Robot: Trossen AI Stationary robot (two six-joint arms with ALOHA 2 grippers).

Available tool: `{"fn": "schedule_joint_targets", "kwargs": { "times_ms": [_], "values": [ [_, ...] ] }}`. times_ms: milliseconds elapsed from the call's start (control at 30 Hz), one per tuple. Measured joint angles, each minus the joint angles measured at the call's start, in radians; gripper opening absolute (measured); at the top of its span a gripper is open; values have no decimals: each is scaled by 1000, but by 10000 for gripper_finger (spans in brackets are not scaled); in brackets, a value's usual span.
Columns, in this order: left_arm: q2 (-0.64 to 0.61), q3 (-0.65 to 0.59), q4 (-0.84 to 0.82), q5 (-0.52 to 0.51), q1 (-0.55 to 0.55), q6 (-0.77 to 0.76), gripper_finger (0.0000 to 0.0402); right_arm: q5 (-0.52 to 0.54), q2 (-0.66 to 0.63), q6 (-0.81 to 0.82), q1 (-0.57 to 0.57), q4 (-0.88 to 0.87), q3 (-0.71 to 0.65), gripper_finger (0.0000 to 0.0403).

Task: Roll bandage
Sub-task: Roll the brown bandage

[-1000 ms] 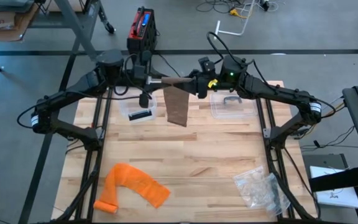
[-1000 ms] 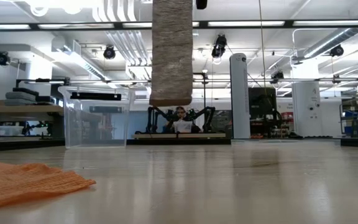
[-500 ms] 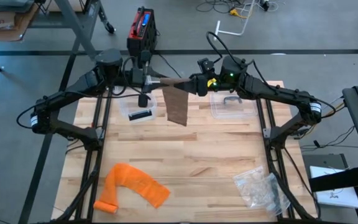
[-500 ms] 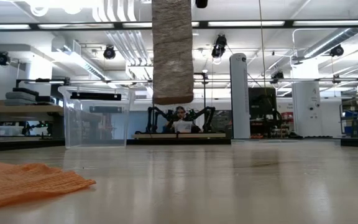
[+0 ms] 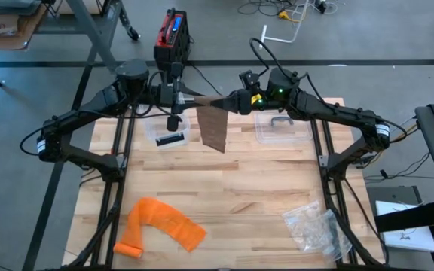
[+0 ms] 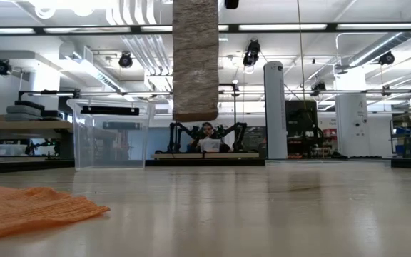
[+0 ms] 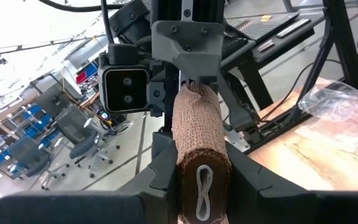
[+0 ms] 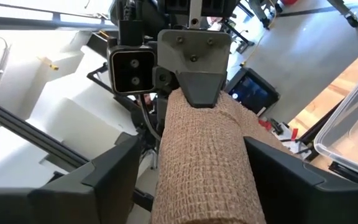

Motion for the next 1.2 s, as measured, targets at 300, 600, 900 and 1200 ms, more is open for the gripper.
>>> {"fn": "schedule_joint_targets", "kwargs": {
  "times_ms": [300, 600, 900, 1200],
  "values": [
    [0, 0, 0, 0, 0, 8, 79, 2, 0, 17, 0, 2, 0, 278],
    [-1, 0, 2, 1, 0, 8, 75, 10, 0, 22, 0, 6, 0, 261],
    [-2, 0, 20, -29, 0, 8, 80, 20, 0, 28, -1, 11, 0, 252],
    [-2, -1, 26, -62, 0, 8, 77, 42, 0, 15, 0, 12, 0, 269]
  ]
}}
